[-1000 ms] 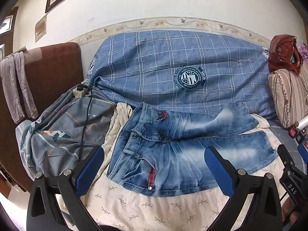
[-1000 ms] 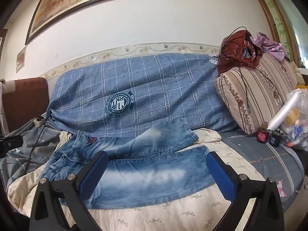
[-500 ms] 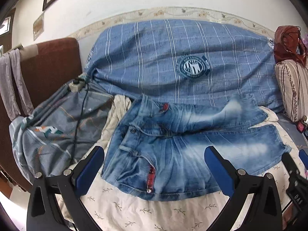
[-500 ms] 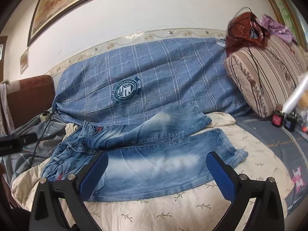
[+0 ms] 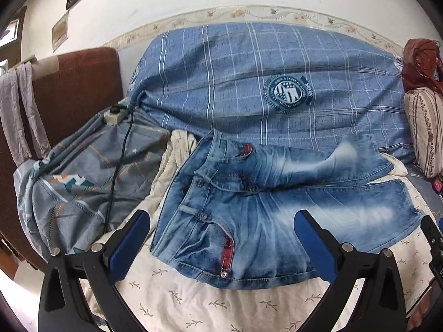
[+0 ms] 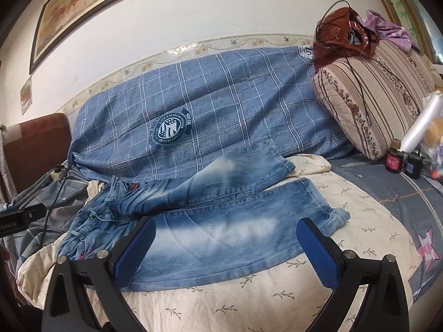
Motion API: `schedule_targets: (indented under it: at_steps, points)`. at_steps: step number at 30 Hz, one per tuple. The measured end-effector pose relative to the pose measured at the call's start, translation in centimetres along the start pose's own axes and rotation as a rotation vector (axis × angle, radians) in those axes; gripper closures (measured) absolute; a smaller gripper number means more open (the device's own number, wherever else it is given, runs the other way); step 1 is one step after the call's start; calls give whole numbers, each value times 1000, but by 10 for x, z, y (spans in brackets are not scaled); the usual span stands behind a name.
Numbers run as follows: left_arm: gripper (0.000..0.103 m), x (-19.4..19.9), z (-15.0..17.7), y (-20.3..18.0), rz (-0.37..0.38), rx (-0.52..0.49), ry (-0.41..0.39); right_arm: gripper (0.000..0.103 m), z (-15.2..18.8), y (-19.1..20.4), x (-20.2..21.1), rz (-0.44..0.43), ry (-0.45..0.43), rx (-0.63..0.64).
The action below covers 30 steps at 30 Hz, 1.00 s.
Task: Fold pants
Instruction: 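Approach the blue jeans with both grippers open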
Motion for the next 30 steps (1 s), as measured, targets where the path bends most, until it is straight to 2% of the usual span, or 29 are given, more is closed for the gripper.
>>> schedule_targets:
  at_steps: [6, 30]
  points:
    - [0, -7, 4, 4, -11, 6, 11, 0, 1, -6, -3, 19, 9, -1]
    - [0, -28, 2, 22, -42, 37, 27, 0, 3, -8, -12, 7, 44, -9]
Point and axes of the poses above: each gripper's, at about its wrist camera, not at the fingertips, and x roughly against the way its jaws point, y to its left, z to its underside, the point moved 5 cm from there along -x, roughly the way its jaws point, and after that the axes turned 9 degrees about x, right-handed, at the moved point
